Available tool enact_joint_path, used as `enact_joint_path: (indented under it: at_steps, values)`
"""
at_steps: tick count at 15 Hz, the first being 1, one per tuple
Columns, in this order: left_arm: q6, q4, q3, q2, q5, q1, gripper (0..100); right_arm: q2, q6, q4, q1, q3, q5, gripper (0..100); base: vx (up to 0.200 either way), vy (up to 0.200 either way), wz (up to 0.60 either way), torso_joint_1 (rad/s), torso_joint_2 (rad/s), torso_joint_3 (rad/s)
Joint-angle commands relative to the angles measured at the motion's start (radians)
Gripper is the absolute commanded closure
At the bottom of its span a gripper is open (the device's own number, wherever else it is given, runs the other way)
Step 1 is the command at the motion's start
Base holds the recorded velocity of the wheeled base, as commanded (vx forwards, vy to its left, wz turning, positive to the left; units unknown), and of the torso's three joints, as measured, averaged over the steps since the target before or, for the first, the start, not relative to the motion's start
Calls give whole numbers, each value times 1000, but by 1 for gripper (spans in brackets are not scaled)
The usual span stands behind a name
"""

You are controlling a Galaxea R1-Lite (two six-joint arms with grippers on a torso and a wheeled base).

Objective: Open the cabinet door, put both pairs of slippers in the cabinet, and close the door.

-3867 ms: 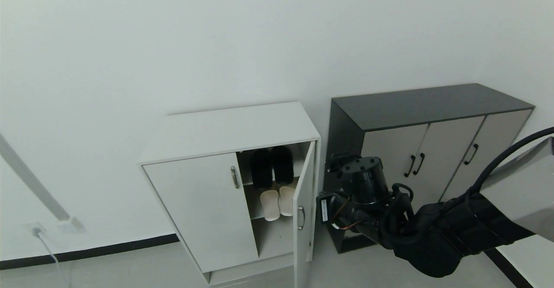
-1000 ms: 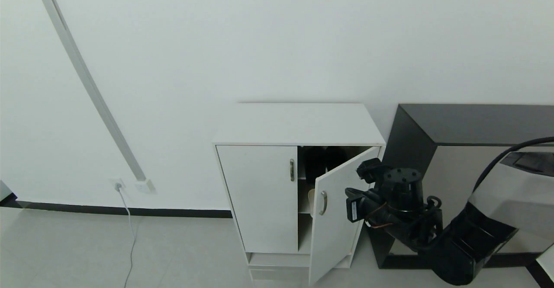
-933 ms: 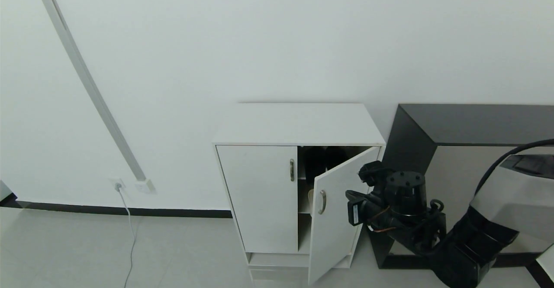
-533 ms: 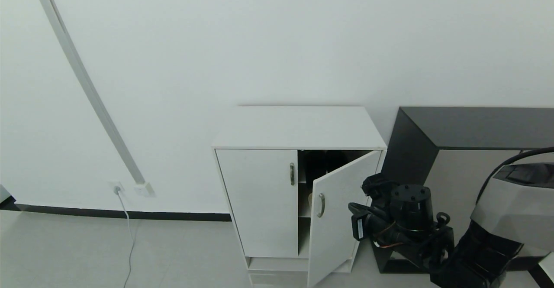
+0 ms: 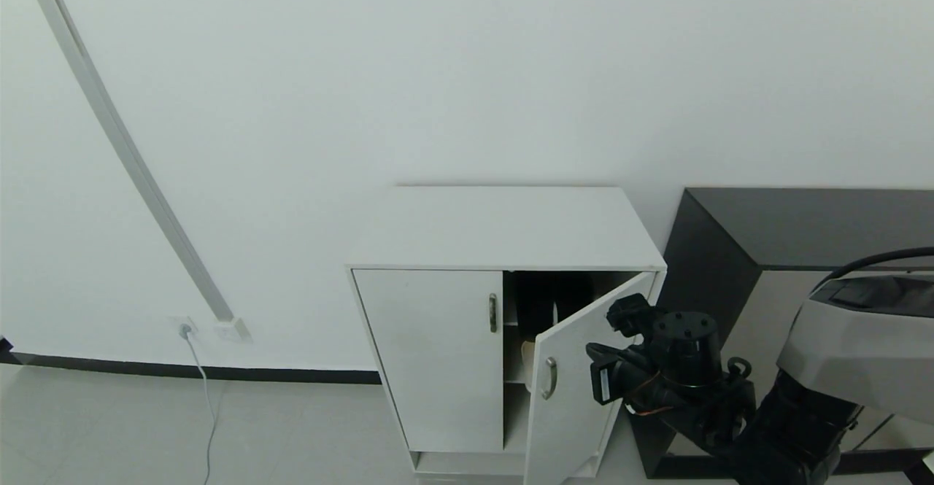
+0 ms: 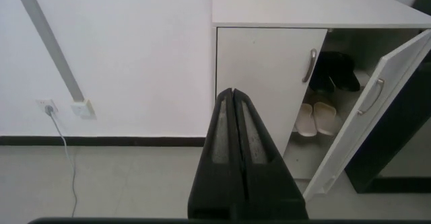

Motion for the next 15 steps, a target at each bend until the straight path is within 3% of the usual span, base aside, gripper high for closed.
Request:
enact_joint_path:
  at_steps: [1,9,15]
  values:
    - [0,-1,0,1,0,0,100,77,-1,0,-12,-77,4,100,0,0,0,0,0,0]
    - [0,-1,0,1,0,0,100,215,-2,25,-53,-303,4,100,0,0,0,0,0,0]
    - [0,-1,0,1,0,0,100,281,-5,127,-68,-462,2,100,0,0,0,0,0,0]
